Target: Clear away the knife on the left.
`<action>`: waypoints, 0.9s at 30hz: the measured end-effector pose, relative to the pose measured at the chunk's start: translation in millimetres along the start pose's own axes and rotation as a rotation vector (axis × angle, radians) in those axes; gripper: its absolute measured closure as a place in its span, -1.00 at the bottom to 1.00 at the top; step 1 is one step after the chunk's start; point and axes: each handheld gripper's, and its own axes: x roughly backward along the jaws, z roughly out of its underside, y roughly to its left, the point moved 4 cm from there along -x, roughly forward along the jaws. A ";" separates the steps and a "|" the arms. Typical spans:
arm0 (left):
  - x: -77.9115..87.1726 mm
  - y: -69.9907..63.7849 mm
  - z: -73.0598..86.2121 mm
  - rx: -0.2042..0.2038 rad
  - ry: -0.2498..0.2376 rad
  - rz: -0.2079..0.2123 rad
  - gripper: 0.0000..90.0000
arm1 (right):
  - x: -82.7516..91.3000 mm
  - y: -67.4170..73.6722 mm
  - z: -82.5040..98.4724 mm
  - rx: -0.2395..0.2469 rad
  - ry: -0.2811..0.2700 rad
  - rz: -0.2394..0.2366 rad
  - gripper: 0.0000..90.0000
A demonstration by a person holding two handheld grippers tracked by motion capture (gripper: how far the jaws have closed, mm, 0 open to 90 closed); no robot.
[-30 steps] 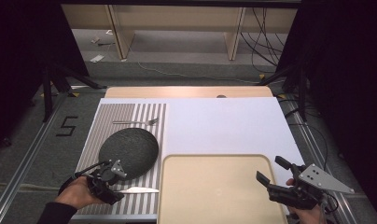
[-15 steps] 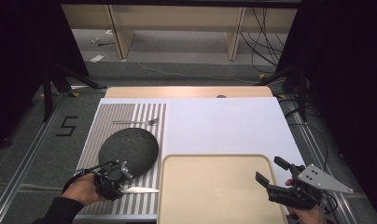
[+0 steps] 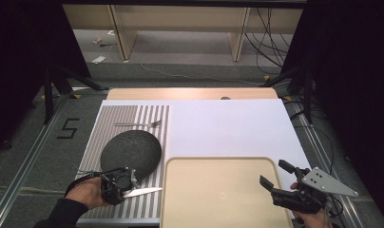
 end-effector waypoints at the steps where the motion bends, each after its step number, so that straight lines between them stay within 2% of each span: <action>1: -0.1 0.3 0.4 0.000 -0.005 0.005 0.78 | -0.1 0.1 0.2 -0.002 0.003 0.001 -0.60; 8: 3.8 -0.5 1.1 0.016 -0.017 0.043 0.78 | -0.7 -0.7 0.7 -0.003 0.014 0.006 -0.60; 11: 8.3 1.7 1.9 0.040 -0.029 0.036 0.78 | -0.7 -0.7 1.1 -0.002 0.018 0.005 -0.60; 13: 11.6 1.6 2.7 0.046 -0.037 0.054 0.78 | -0.6 -0.7 0.9 -0.004 0.016 0.005 -0.60; 16: 16.3 1.6 4.3 0.056 -0.035 0.037 0.78 | -0.6 -0.6 1.2 -0.003 0.020 0.006 -0.60; 18: 21.3 4.0 5.3 0.086 -0.044 0.029 0.78 | -0.8 -0.6 1.0 -0.004 0.018 0.006 -0.60; 22: 34.6 5.3 2.9 0.155 -0.095 0.012 0.78 | -1.1 -0.5 1.3 -0.004 0.020 0.006 -0.60; 25: 44.8 2.2 -4.1 0.195 -0.149 0.019 0.78 | -1.2 -0.5 1.3 -0.009 0.020 0.004 -0.60; 27: 50.9 0.6 -9.8 0.207 -0.186 0.031 0.78 | -0.7 -0.2 1.3 -0.006 0.024 0.004 -0.60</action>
